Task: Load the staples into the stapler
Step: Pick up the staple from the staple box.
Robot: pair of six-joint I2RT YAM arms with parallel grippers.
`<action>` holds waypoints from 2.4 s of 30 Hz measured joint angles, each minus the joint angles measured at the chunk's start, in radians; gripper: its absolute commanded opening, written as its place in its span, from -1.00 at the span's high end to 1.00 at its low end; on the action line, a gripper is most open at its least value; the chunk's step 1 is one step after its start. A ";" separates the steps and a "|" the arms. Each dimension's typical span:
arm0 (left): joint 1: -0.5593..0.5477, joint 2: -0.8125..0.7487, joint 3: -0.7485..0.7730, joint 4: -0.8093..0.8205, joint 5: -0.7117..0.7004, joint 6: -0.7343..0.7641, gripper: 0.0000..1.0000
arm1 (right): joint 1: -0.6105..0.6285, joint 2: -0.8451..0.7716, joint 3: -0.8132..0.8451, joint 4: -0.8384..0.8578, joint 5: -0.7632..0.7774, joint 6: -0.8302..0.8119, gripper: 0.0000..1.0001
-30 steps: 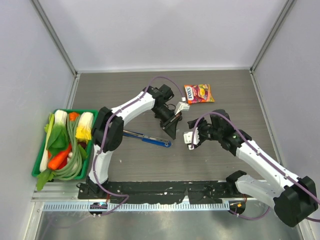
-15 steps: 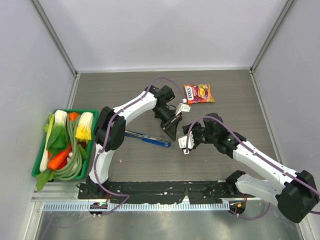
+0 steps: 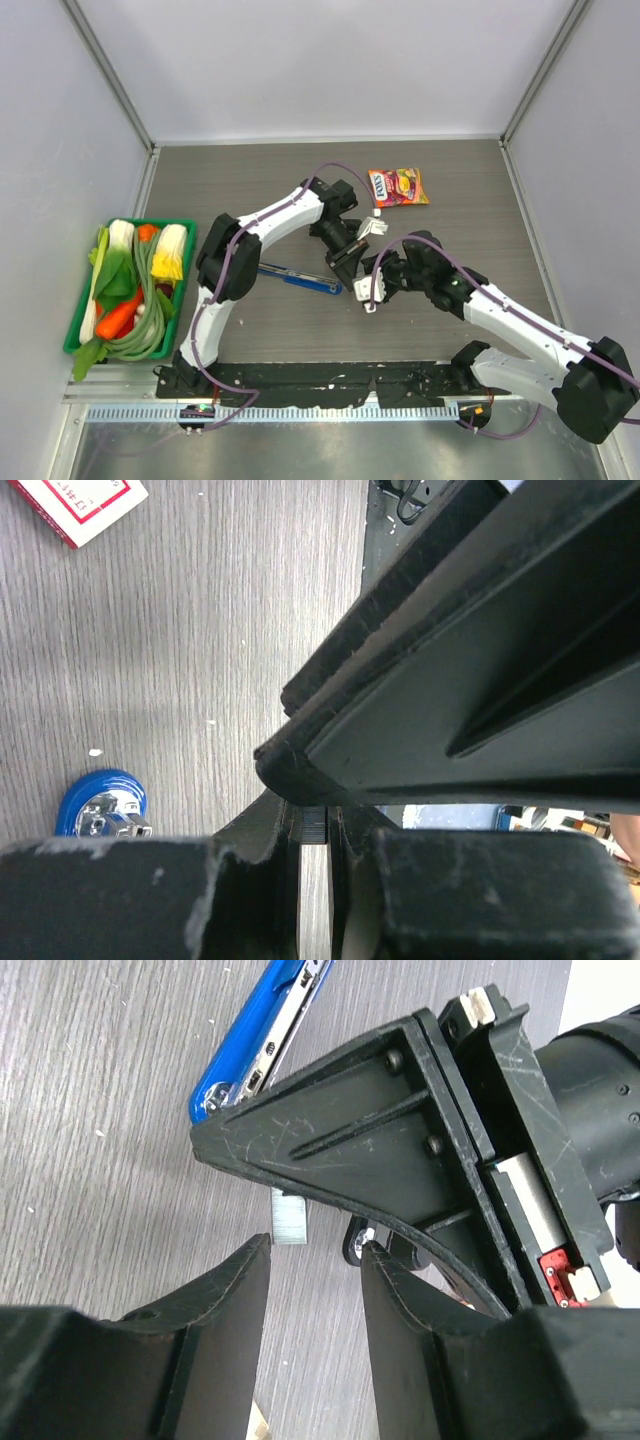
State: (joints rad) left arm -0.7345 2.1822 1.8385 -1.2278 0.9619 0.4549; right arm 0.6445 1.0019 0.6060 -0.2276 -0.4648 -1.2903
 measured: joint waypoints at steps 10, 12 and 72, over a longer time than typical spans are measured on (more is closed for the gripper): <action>0.000 0.013 0.019 -0.010 0.000 0.003 0.94 | 0.019 0.009 -0.006 -0.005 -0.008 -0.010 0.24; 0.000 0.013 0.024 -0.012 0.000 0.003 0.95 | 0.020 0.009 -0.014 -0.005 -0.008 -0.013 0.26; 0.182 -0.159 0.010 0.021 -0.194 0.090 -0.99 | 0.042 -0.045 -0.014 -0.063 0.118 0.093 0.72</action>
State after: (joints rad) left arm -0.5522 2.0232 1.8481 -1.2072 0.7677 0.5453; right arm 0.6861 0.9569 0.5922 -0.2909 -0.3470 -1.1976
